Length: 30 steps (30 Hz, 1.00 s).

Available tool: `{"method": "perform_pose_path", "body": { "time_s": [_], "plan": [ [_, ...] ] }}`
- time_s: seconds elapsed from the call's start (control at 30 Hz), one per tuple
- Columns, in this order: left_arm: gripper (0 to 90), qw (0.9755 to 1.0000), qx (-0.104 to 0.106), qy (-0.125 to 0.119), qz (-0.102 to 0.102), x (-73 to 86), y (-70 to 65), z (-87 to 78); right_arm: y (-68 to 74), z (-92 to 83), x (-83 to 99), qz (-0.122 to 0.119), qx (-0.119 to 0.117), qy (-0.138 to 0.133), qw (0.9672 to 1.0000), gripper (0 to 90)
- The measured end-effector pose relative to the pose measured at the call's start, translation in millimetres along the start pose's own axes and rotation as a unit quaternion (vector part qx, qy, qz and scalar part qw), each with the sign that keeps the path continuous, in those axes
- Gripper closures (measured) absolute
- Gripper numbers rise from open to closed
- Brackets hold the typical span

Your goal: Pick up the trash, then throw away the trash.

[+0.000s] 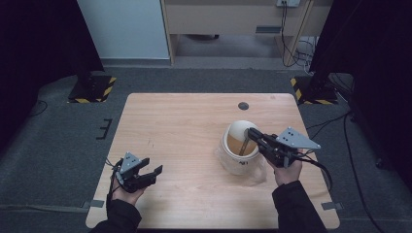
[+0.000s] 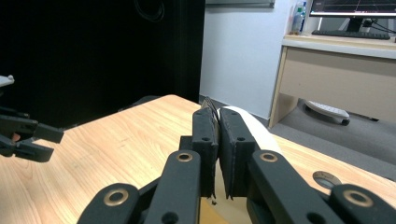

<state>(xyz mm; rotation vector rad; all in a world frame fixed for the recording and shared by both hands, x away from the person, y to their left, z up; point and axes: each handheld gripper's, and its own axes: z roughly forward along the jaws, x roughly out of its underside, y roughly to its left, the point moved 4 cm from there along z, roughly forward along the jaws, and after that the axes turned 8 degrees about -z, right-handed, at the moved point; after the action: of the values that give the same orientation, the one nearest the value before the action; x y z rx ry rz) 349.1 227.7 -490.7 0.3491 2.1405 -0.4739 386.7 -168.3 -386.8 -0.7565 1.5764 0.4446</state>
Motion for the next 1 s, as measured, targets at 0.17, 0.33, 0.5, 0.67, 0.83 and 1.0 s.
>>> {"method": "perform_pose_path", "body": {
  "time_s": [0.17, 0.33, 0.5, 0.67, 0.83, 1.0],
  "plan": [
    [36.5, 1.0, -0.004, -0.001, -0.003, 0.9, 2.5, -0.4, 1.0, 0.3, 1.3, -0.002, 0.0, 0.004, 1.0, 85.5],
    [35.9, 0.9999, -0.003, -0.002, -0.015, 1.4, 6.1, -0.4, 0.6, 0.8, 3.0, 0.01, -0.002, 0.0, 0.9999, 85.4],
    [35.9, 1.0, -0.003, -0.005, -0.005, -0.6, 4.6, -1.3, -1.2, -1.2, 6.3, 0.001, 0.004, 0.007, 1.0, 85.5],
    [35.8, 1.0, -0.002, -0.001, -0.001, 0.0, 3.6, 0.1, 0.4, -3.6, 9.7, -0.003, 0.003, 0.01, 0.9999, 85.3],
    [35.5, 1.0, -0.002, -0.002, -0.006, 0.3, 5.1, -0.1, 4.2, -0.5, 17.3, -0.005, -0.006, 0.026, 0.9996, 84.1],
    [35.3, 1.0, -0.002, -0.003, -0.006, -0.1, 5.5, -0.8, 7.1, 2.8, 19.2, -0.004, -0.014, 0.028, 0.9995, 77.3]
  ]
}}
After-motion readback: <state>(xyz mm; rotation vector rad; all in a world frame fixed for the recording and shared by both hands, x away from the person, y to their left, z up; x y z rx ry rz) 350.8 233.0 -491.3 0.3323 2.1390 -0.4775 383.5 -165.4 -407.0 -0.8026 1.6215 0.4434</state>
